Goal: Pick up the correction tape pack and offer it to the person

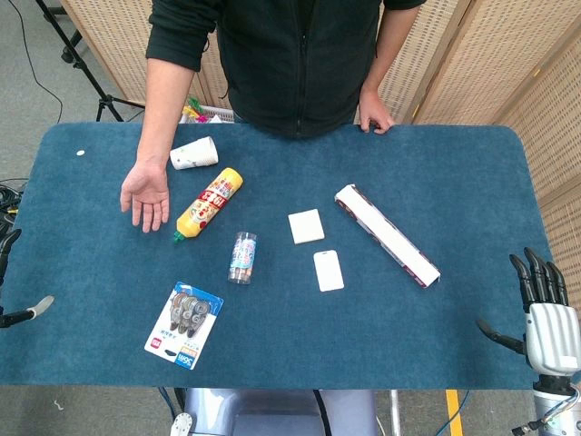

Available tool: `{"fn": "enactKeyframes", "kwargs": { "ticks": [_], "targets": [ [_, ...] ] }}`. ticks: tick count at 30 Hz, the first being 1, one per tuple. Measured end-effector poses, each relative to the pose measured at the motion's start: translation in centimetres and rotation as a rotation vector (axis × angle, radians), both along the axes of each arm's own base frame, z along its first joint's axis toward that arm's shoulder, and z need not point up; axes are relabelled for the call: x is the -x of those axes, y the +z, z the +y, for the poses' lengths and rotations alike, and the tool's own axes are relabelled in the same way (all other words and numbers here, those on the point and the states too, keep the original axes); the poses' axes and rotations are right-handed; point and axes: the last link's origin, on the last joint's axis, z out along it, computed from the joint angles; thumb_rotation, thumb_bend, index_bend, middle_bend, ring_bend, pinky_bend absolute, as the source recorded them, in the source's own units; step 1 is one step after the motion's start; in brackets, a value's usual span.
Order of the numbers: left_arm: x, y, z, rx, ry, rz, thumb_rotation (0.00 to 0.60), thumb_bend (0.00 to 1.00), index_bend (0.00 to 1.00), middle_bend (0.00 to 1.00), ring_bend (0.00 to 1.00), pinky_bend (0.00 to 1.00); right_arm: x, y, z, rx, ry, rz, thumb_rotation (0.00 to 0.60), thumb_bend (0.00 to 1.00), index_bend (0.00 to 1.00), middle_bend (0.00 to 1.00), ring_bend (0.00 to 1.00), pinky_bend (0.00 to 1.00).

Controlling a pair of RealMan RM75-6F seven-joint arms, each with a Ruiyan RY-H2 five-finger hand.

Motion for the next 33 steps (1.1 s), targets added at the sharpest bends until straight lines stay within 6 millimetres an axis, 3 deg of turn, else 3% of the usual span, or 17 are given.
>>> {"fn": "enactKeyframes", "kwargs": {
  "ticks": [12,20,33],
  "targets": [
    [-0.1,-0.4,0.1,0.051,-0.040,0.023,0.600,0.00,0.01,0.00,0.00,0.09,0.0,0.1,0.0,0.004,-0.002,-0.004,0.600,0.00,0.00,0.00,0.00,0.00],
    [-1.1,-2.4,0.7,0.157,-0.182,0.115,0.600,0.00,0.00,0.00,0.00,0.09,0.3,0.4,-0.2,0.016,-0.019,-0.015,0.600,0.00,0.00,0.00,0.00,0.00],
    [-0.2,-7.9,4.3,0.411,-0.718,0.743,0.600,0.00,0.00,0.00,0.00,0.09,0.3,0.1,-0.4,0.014,-0.035,-0.002,0.600,0.00,0.00,0.00,0.00,0.00]
  ]
}}
